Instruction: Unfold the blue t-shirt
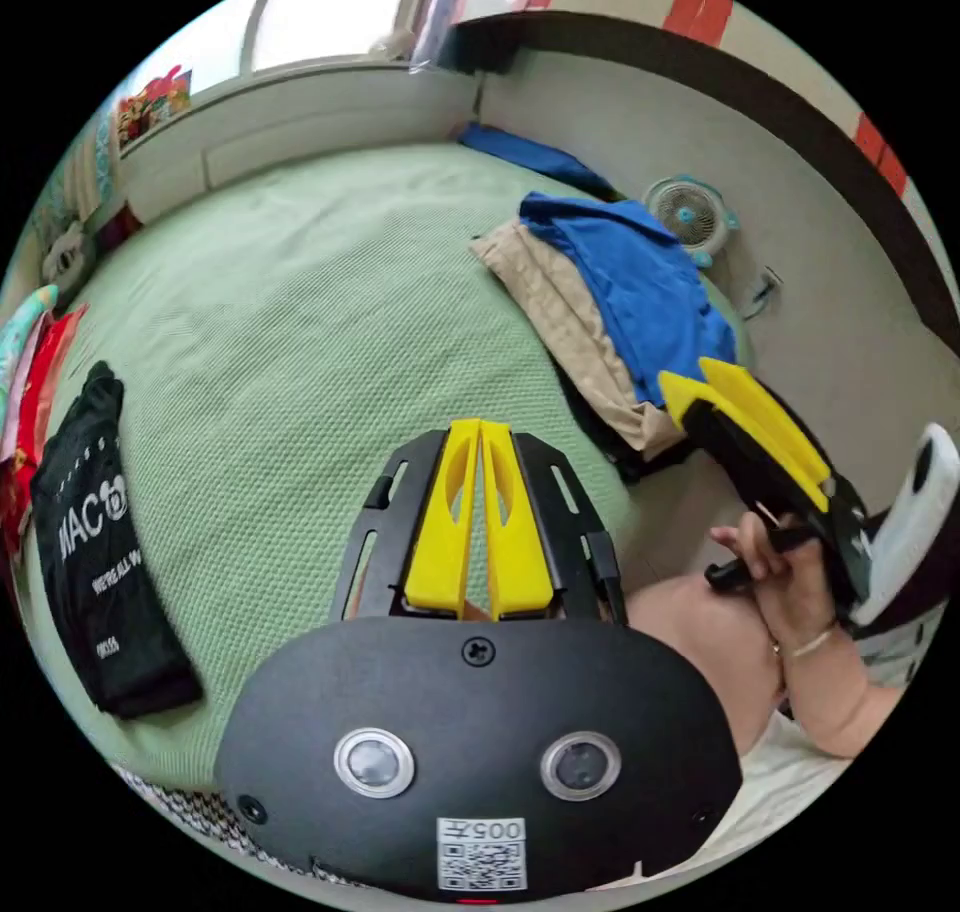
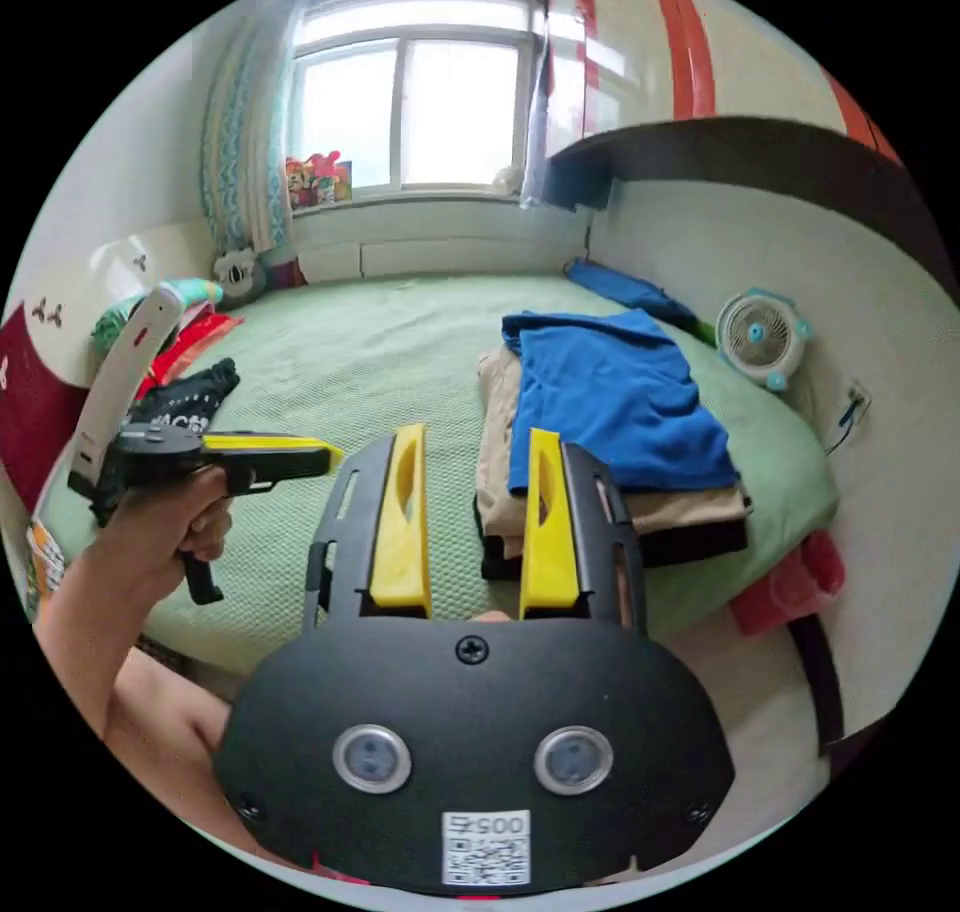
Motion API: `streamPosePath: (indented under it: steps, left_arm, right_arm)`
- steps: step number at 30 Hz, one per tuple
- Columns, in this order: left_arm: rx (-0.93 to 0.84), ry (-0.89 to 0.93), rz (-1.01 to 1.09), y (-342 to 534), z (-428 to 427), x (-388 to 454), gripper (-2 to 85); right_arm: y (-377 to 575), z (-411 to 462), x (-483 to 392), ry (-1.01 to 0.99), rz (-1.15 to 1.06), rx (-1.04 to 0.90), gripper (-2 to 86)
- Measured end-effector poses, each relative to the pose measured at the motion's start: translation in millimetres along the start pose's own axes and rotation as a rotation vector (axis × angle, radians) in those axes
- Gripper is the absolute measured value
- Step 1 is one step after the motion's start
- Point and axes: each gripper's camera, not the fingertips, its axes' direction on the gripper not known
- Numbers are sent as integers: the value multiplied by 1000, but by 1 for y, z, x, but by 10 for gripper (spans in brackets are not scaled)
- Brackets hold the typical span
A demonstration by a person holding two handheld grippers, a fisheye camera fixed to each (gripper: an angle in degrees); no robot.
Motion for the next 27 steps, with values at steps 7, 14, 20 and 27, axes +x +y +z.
streamPosePath:
  steps: [7, 14, 20, 27]
  left_arm:
    - [-63, -40, -10, -28, 24, 10, -5]
    - [-75, -14, 142, -40, 52, 54, -4]
    - [-29, -62, 190, -59, 62, 71, -1]
    - [-2, 21, 98, -79, 77, 57, 0]
  right_arm:
    - [-13, 9, 21, 133, 73, -42, 94]
    - [-24, 15, 31, 183, 91, -108, 103]
    - [-57, 2, 41, 270, 168, 41, 107]
    - [-131, 34, 47, 207, 247, 61, 146]
